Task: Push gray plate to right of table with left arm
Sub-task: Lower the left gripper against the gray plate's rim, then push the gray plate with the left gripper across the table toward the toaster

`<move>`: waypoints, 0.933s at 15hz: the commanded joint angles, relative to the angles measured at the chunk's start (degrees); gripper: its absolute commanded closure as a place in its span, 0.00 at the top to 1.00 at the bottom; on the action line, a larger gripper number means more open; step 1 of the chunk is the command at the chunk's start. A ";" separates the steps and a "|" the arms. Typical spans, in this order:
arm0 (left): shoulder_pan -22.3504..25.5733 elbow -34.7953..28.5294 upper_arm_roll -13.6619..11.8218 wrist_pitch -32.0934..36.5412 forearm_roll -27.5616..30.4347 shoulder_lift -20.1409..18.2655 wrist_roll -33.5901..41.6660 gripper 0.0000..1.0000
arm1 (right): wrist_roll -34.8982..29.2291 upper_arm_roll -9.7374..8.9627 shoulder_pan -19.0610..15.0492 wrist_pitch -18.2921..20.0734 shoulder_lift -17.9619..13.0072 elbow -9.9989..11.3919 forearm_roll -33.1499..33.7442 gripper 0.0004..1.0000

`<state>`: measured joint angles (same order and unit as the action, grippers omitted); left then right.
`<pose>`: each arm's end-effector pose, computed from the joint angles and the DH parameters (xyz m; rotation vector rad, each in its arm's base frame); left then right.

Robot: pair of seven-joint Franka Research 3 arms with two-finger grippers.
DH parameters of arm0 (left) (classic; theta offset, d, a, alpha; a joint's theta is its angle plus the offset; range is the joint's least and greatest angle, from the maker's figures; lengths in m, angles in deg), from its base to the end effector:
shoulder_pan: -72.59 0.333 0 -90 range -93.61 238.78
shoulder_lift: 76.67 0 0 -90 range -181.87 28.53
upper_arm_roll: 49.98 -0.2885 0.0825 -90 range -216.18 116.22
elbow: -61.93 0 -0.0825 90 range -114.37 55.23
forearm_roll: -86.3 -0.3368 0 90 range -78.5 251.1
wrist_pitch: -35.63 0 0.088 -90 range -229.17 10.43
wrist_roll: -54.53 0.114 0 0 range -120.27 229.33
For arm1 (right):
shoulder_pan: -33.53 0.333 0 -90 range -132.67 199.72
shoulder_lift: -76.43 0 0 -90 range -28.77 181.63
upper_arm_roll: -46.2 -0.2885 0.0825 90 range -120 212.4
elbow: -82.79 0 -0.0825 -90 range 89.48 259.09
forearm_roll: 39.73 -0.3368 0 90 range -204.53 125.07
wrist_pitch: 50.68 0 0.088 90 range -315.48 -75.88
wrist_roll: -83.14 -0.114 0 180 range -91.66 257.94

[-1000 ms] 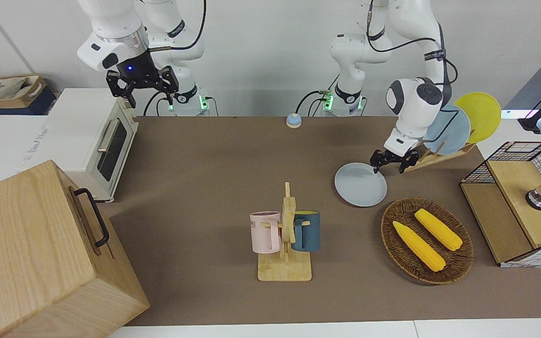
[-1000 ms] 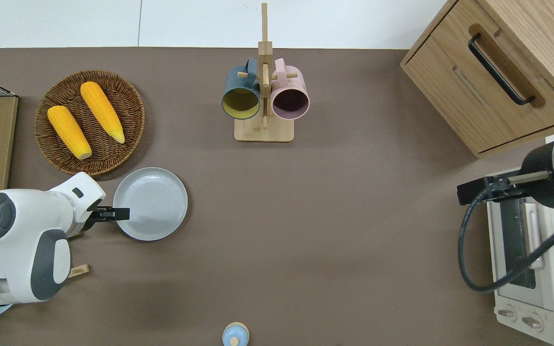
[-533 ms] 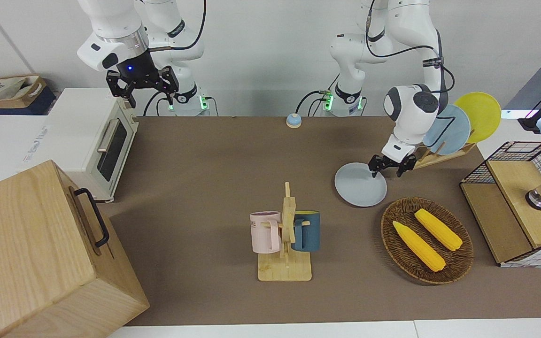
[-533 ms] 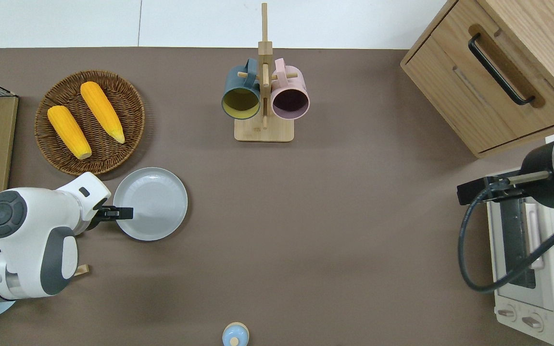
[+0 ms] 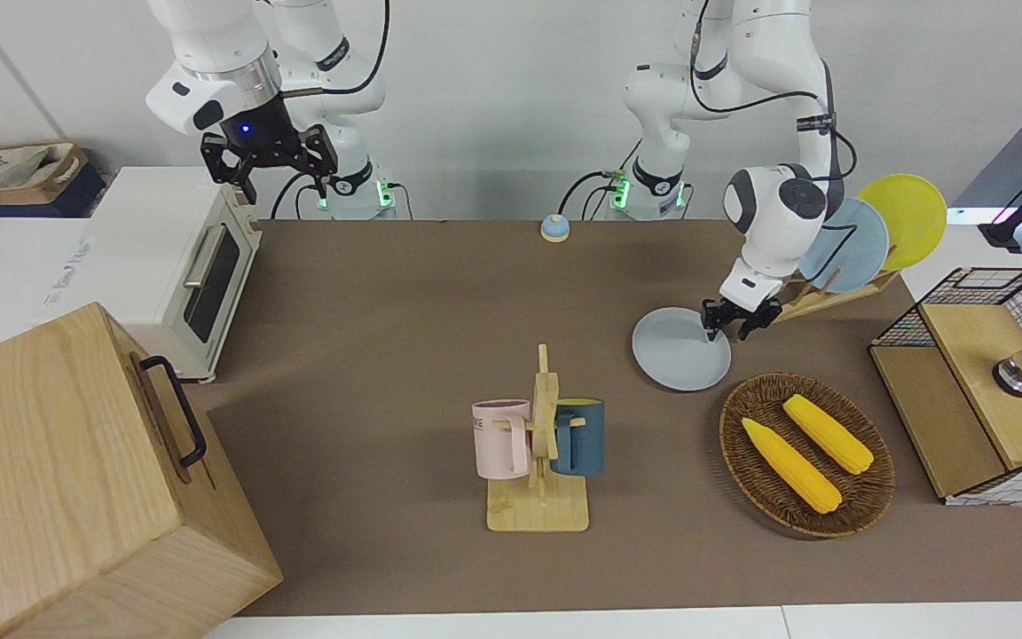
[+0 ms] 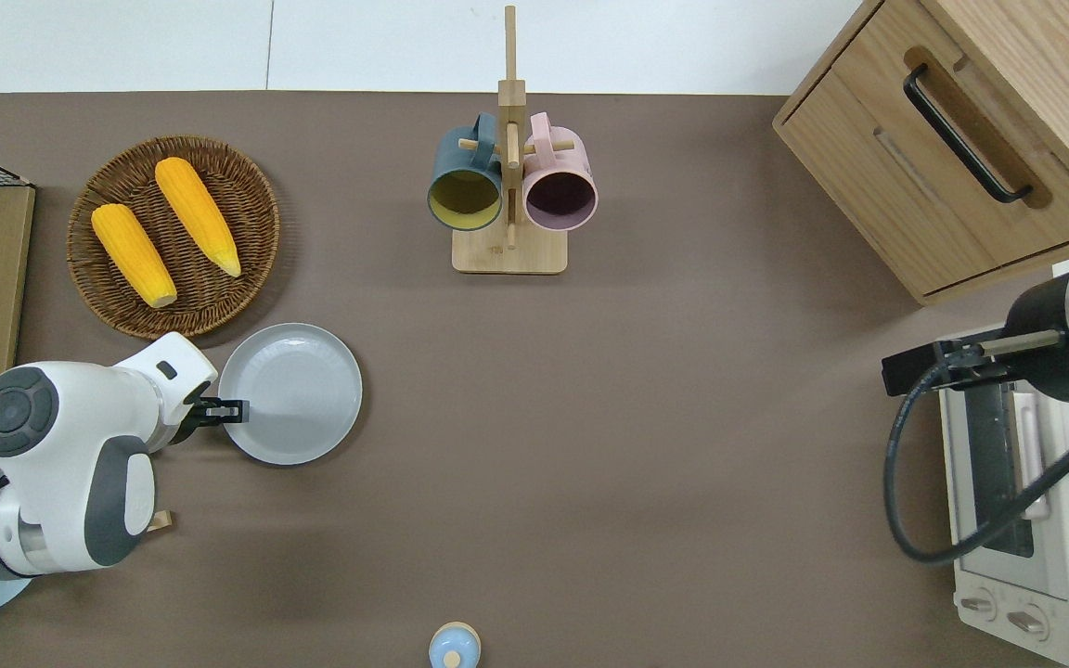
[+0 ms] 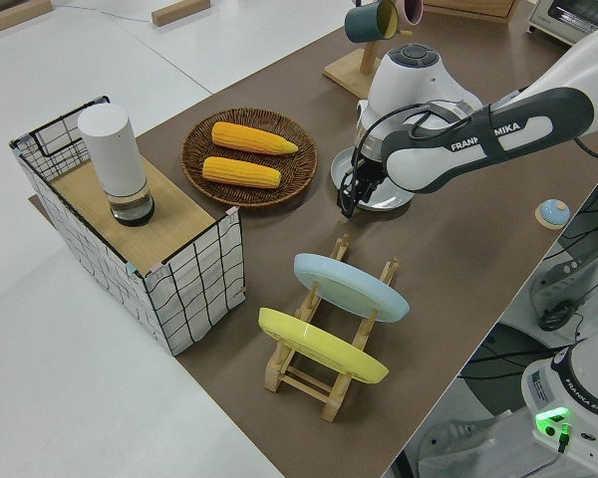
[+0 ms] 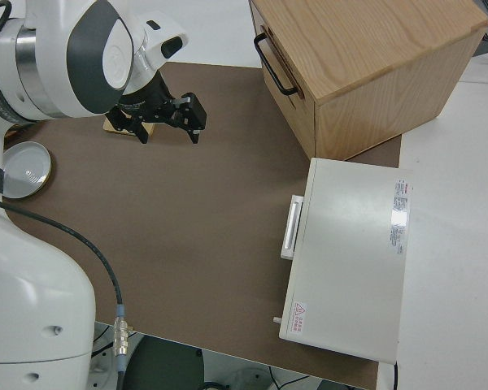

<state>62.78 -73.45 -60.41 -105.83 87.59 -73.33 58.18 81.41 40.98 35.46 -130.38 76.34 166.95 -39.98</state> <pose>0.4767 0.0052 0.3083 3.1380 -0.0568 0.0769 0.4837 0.0613 0.6181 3.1340 0.1493 -0.1199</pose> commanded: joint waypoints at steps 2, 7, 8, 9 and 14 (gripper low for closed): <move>0.49 -0.59 0.32 -1.45 2.05 0.09 0.39 0.14 | 0.15 -0.23 -0.62 0.69 -0.43 -0.05 -0.46 0.98; 0.31 -0.50 0.41 -1.45 2.05 0.27 0.48 0.00 | 0.15 -0.32 -0.62 0.69 -0.43 -0.05 -0.46 0.98; 0.14 -0.50 0.41 -1.45 2.05 0.35 0.48 0.00 | 0.06 -0.32 -0.62 0.69 -0.43 0.03 -0.46 0.98; 0.05 -0.50 0.67 -1.45 2.05 0.35 0.48 0.00 | 0.15 -0.32 -0.62 0.69 -0.43 0.03 -0.46 0.98; -0.57 -0.50 2.95 -1.10 2.49 0.27 -1.01 0.00 | 0.15 -0.32 -0.62 0.69 -0.43 0.03 -0.46 0.98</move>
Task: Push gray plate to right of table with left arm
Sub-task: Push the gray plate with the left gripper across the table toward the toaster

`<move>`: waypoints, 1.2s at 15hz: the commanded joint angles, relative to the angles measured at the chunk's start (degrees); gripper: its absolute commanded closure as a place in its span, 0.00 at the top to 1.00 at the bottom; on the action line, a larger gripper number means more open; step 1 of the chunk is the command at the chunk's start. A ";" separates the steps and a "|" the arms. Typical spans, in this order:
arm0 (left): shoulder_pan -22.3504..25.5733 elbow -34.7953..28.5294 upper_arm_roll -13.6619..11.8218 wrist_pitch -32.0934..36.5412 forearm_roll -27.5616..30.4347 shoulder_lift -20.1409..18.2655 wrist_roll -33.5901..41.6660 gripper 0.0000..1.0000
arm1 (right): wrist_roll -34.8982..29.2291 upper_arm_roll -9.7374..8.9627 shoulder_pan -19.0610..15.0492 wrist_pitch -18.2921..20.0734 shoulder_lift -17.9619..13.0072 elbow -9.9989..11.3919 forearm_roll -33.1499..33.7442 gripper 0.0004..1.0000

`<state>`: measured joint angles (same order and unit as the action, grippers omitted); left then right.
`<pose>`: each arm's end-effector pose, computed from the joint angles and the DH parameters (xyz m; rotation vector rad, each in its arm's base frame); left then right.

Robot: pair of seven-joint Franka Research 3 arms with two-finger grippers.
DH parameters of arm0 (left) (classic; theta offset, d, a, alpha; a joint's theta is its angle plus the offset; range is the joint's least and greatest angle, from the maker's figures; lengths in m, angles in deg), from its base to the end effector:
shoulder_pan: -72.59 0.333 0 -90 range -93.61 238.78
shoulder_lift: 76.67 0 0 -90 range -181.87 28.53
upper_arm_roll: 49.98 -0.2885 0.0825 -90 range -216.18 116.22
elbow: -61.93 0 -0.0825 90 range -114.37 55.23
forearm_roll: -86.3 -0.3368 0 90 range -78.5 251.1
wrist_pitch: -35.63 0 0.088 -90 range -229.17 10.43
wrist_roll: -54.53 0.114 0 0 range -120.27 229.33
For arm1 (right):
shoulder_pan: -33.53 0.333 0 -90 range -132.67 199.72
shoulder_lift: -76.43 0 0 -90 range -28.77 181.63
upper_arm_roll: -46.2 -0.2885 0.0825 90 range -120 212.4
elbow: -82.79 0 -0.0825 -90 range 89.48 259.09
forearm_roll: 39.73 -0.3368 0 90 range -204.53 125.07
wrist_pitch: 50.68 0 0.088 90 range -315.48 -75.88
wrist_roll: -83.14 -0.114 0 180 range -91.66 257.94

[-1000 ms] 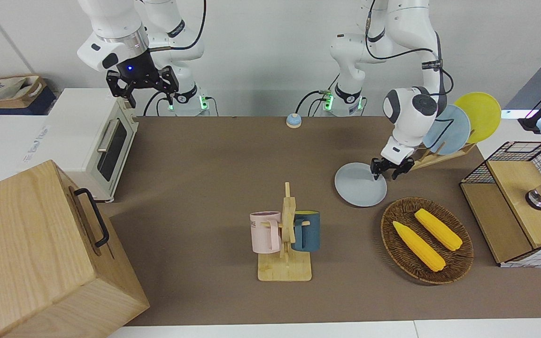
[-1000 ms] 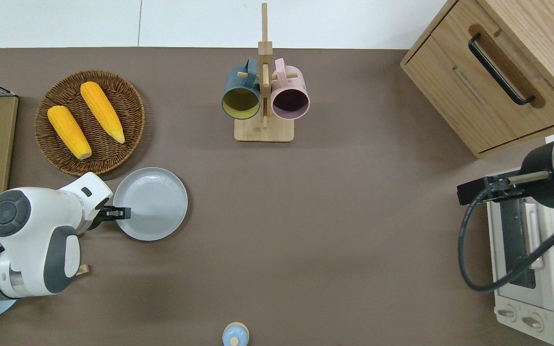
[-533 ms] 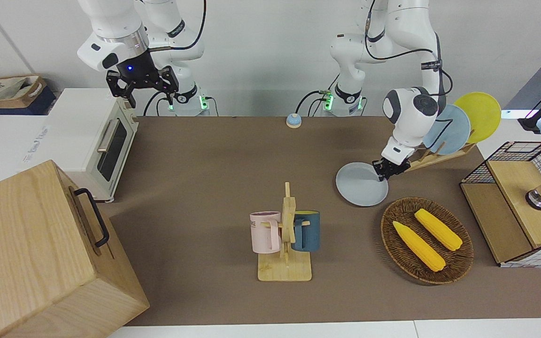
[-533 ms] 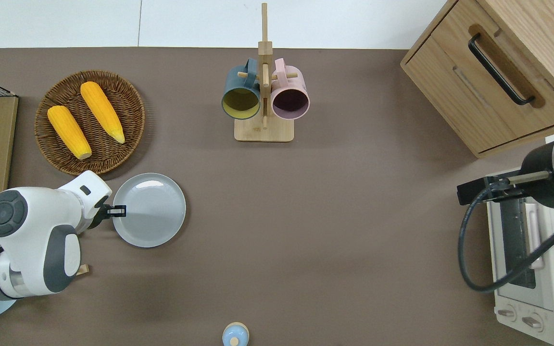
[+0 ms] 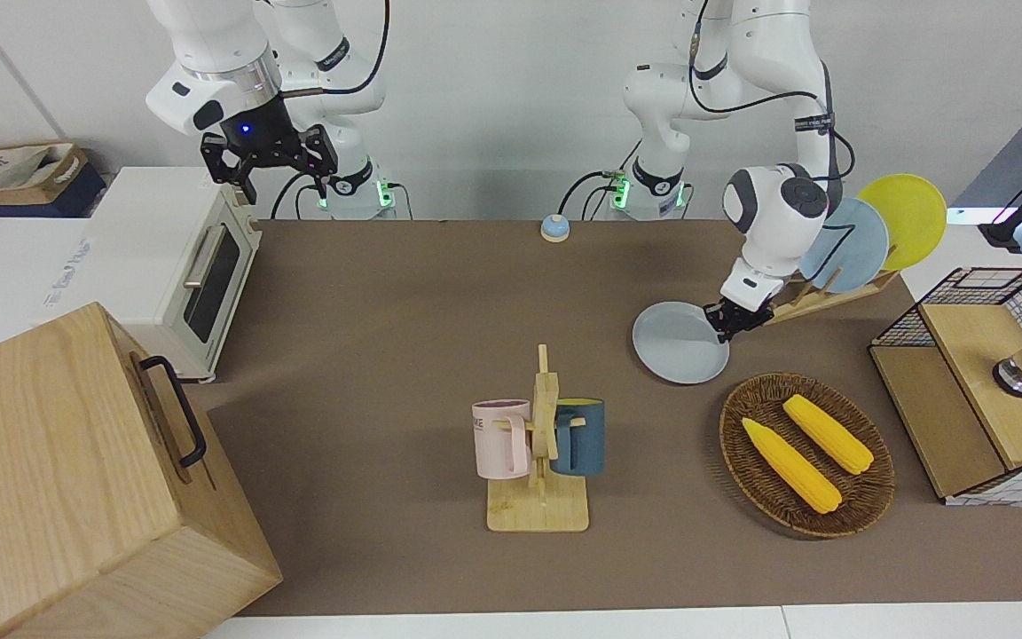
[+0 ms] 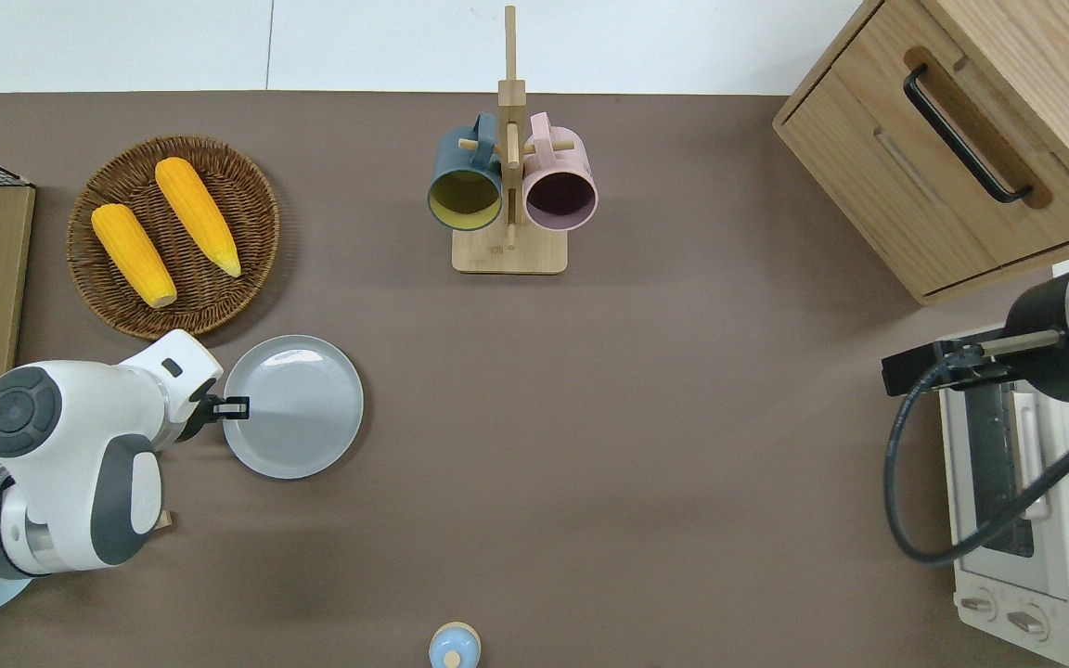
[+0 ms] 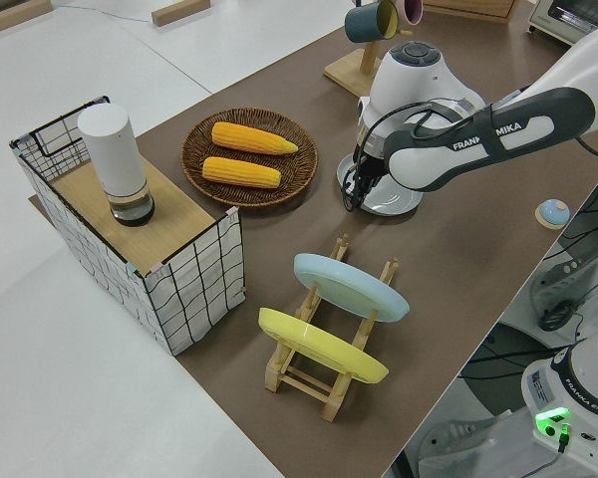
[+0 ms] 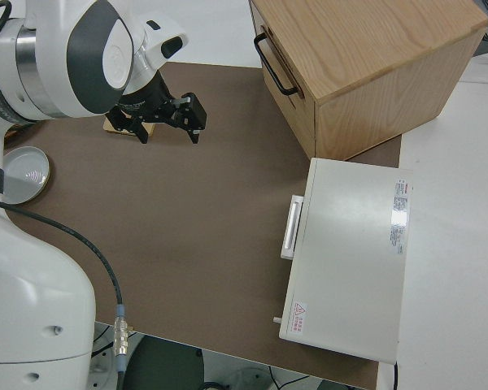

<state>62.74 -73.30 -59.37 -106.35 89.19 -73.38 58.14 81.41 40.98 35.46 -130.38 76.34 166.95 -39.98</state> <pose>0.4785 -0.0038 0.3105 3.1185 -0.0511 0.0966 0.4837 0.0613 0.6181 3.1340 0.1493 -0.1199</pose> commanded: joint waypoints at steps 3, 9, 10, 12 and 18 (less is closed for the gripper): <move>-1.40 -0.39 5.24 -0.67 1.68 1.10 -5.70 0.00 | 0.15 -0.32 -0.62 0.69 -0.43 -0.05 -0.46 0.98; -2.72 1.37 12.98 -0.84 1.68 3.13 -17.13 0.00 | 0.15 -0.32 -0.62 0.69 -0.43 0.03 -0.46 0.98; -2.72 1.80 14.38 -0.84 1.68 3.91 -19.06 0.00 | 0.15 -0.32 -0.62 0.69 -0.43 0.03 -0.46 0.98; -2.72 2.86 17.72 -0.84 1.68 4.54 -23.71 0.00 | 0.15 -0.32 -0.62 0.69 -0.43 0.03 -0.55 0.98; -10.96 7.42 20.55 -0.84 1.42 7.87 -38.83 0.00 | 0.15 -0.32 -0.62 0.69 -0.43 -0.05 -0.46 0.98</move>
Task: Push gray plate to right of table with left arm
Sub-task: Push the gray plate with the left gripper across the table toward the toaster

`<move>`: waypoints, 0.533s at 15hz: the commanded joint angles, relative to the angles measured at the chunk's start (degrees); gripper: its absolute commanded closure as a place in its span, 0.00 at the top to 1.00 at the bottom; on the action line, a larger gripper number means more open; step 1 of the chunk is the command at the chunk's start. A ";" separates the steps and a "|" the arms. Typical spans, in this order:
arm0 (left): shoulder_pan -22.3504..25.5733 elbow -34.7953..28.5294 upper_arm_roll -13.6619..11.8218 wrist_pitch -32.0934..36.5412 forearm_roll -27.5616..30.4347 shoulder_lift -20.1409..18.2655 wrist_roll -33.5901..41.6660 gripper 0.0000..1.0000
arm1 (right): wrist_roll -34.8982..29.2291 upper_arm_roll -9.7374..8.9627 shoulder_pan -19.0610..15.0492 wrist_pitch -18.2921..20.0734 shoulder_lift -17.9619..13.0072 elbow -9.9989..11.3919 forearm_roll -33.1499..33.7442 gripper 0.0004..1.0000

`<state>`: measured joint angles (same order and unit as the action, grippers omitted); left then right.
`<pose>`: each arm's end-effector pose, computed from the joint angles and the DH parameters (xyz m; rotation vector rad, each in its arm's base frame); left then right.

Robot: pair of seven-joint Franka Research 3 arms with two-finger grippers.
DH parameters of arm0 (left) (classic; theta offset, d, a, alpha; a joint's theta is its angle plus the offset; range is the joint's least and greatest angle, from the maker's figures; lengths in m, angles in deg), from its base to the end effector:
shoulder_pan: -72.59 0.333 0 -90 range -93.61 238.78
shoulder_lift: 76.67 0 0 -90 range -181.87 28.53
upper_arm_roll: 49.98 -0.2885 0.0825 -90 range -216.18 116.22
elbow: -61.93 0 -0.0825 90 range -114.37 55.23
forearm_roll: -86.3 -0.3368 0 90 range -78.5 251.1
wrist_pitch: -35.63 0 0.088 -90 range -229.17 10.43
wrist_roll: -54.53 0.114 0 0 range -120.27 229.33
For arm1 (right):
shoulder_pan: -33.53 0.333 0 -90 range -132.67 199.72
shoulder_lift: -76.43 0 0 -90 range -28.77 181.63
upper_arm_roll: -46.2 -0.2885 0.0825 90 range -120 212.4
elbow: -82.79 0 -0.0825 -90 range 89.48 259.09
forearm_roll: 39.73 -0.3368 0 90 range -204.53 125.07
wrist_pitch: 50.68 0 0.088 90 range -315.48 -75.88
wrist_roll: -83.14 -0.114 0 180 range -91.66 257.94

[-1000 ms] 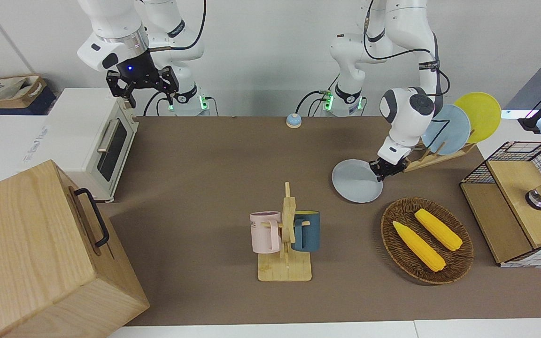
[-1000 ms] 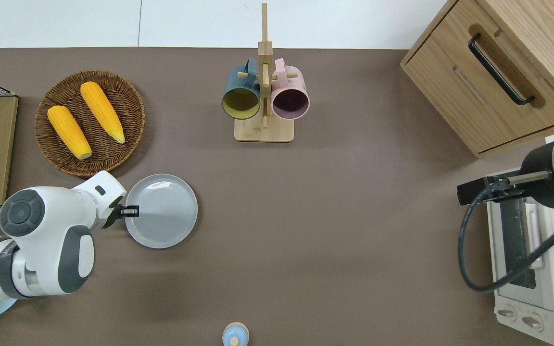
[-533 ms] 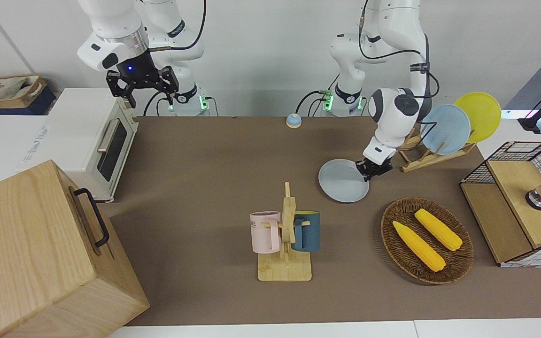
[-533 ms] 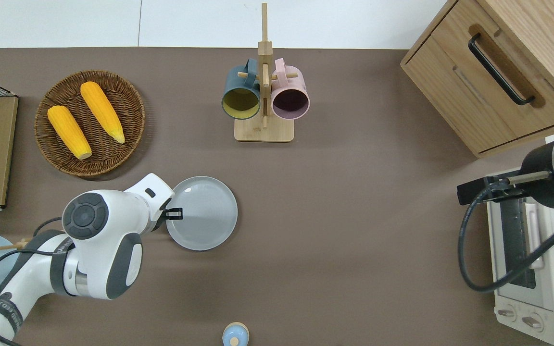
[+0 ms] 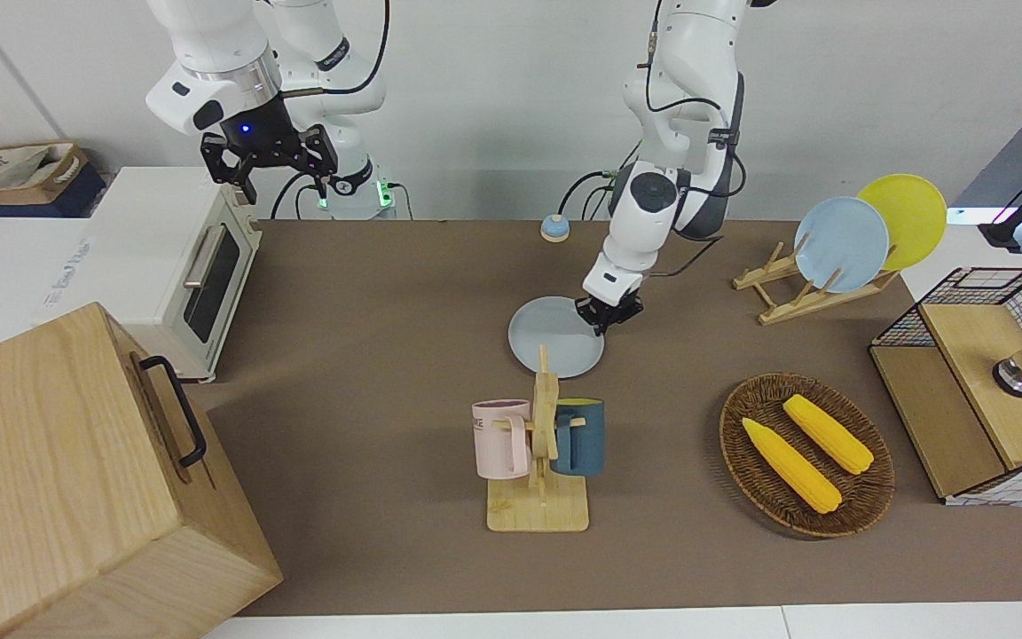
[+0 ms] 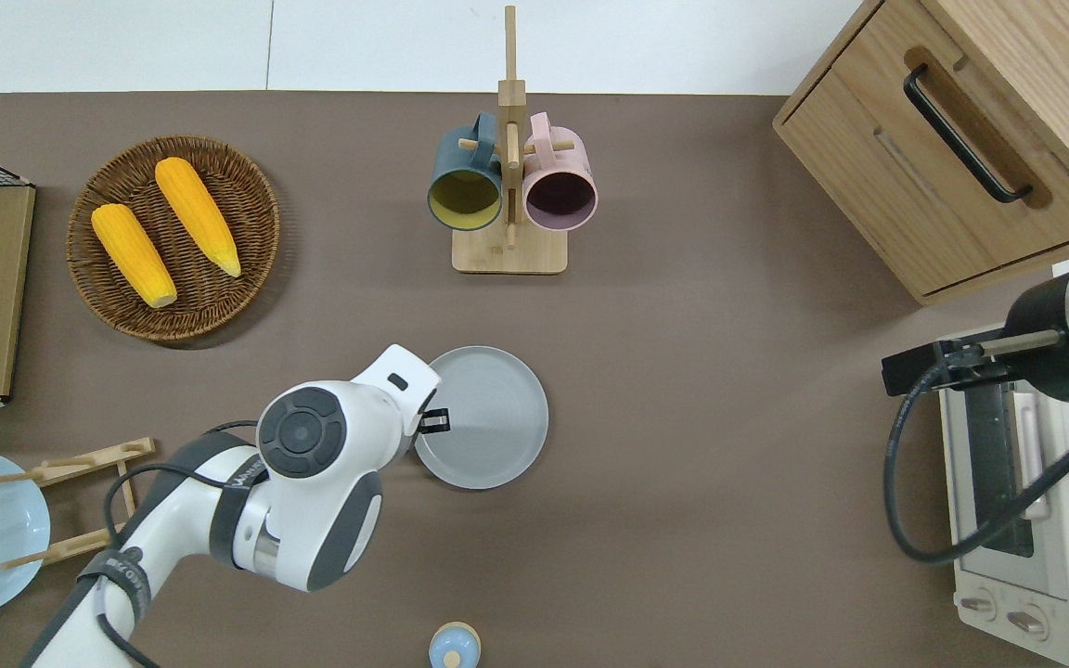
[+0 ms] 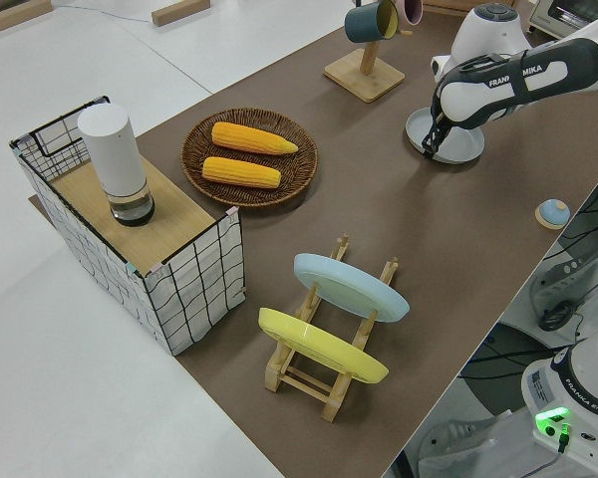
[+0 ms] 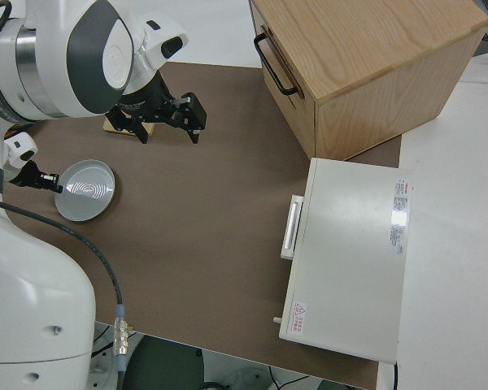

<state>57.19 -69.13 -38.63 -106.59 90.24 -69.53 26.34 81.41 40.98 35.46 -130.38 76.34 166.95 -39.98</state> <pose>0.4461 -0.2248 0.3066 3.0448 0.1224 0.0492 0.4837 0.0613 0.6181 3.1340 0.1493 -0.1199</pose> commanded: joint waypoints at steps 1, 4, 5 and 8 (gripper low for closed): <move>-7.00 4.57 -0.19 -0.61 0.10 5.06 -9.40 0.00 | 0.06 -0.32 -0.62 0.69 -0.43 -0.06 -0.46 0.98; -11.22 6.95 -0.19 -0.52 0.01 6.39 -14.68 0.00 | 0.14 -0.32 -0.62 0.69 -0.43 -0.06 -0.46 0.98; -12.37 7.56 -0.19 -0.52 0.01 6.65 -16.09 0.00 | 0.15 -0.23 -0.62 0.69 -0.43 0.03 -0.46 0.98; -16.58 10.46 -0.19 -0.52 -0.08 8.50 -21.80 0.00 | 0.15 -0.23 -0.62 0.69 -0.43 -0.05 -0.46 0.98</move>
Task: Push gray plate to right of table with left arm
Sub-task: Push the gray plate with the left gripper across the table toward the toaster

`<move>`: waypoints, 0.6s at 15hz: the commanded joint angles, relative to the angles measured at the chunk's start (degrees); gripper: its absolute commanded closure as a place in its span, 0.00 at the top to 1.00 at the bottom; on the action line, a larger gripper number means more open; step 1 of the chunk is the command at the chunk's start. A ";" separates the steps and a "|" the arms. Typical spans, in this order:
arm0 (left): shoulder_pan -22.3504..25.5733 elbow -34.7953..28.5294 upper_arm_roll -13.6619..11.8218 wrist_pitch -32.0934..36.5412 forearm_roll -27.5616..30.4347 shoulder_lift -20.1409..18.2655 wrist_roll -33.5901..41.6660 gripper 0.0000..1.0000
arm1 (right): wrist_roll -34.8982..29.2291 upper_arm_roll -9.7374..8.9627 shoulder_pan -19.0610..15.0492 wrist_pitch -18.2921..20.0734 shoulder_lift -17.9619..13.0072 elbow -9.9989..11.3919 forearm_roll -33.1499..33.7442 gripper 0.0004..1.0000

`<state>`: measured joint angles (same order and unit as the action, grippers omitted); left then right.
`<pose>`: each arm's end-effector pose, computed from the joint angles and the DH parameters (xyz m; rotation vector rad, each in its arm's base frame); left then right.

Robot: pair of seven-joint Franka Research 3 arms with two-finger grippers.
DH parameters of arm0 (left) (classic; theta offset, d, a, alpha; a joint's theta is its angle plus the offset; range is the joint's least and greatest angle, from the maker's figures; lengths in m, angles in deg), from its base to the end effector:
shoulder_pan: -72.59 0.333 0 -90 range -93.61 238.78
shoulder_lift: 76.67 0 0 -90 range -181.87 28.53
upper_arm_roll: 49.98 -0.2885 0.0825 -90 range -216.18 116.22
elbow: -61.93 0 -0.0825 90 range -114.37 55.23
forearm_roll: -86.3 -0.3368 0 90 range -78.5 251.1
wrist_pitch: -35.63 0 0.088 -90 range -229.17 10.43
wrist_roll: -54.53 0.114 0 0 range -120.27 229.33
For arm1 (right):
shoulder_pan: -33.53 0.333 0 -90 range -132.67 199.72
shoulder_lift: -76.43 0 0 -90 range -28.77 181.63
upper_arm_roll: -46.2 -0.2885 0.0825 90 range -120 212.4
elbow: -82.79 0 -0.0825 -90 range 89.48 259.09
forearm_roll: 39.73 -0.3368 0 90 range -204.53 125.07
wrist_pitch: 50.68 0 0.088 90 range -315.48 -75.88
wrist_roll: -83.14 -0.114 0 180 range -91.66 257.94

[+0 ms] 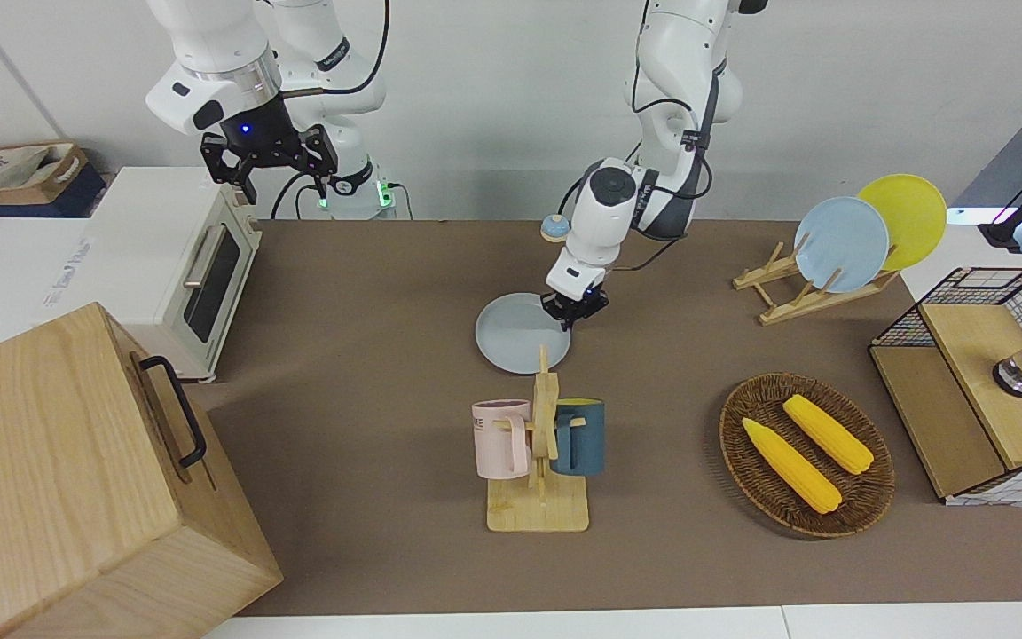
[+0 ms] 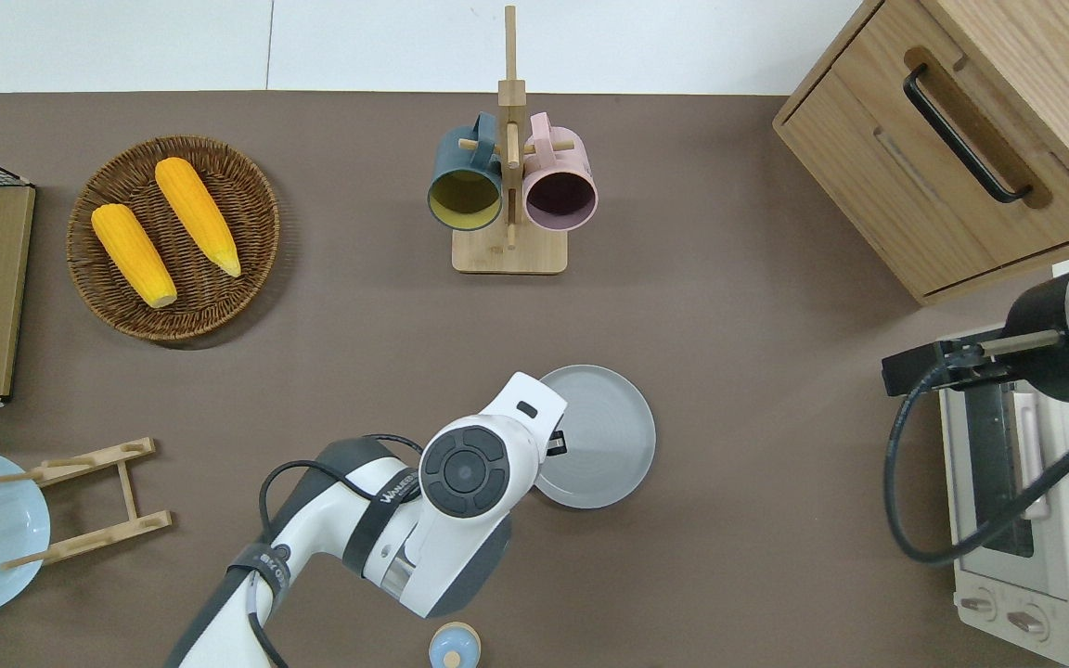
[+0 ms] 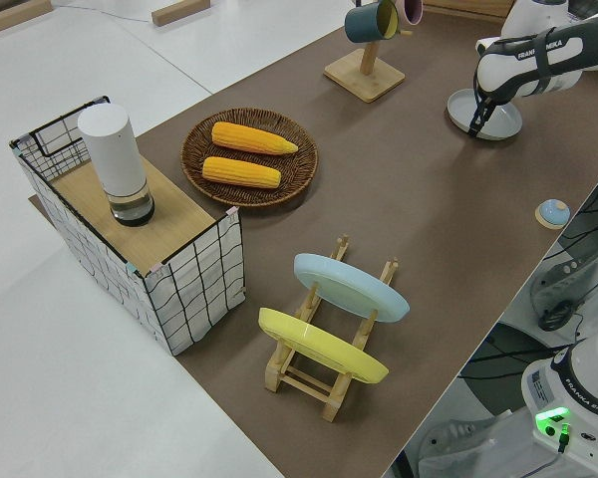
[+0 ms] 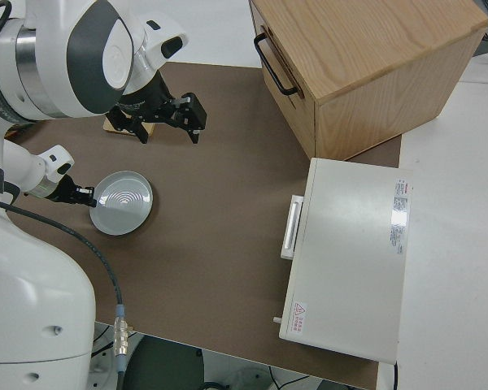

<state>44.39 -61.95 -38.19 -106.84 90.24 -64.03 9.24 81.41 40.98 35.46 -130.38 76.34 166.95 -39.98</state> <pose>0.4106 -0.3425 0.3070 2.9944 0.2281 0.0279 0.4837 0.0613 0.6181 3.1340 0.1493 -0.1199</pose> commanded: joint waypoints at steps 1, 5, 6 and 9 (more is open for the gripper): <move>-4.75 4.25 -0.63 -0.17 -0.08 3.52 -6.20 0.00 | 0.06 -0.32 -0.62 0.69 -0.43 -0.06 -0.46 0.98; -8.79 8.73 -0.63 -0.17 -0.16 6.77 -11.04 0.00 | 0.14 -0.32 -0.62 0.69 -0.43 0.03 -0.46 0.98; -10.02 9.88 -0.63 -0.17 -0.25 7.74 -12.01 0.00 | 0.15 -0.32 -0.62 0.69 -0.43 -0.05 -0.46 0.98; -11.96 13.57 -0.63 0.09 -1.13 9.85 -14.82 0.00 | 0.15 -0.32 -0.62 0.69 -0.43 0.03 -0.46 0.98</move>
<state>34.76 -53.21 -38.09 -106.88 90.19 -57.85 -2.48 81.41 40.98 35.46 -130.38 76.34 166.95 -39.98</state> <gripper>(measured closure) 0.974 0.013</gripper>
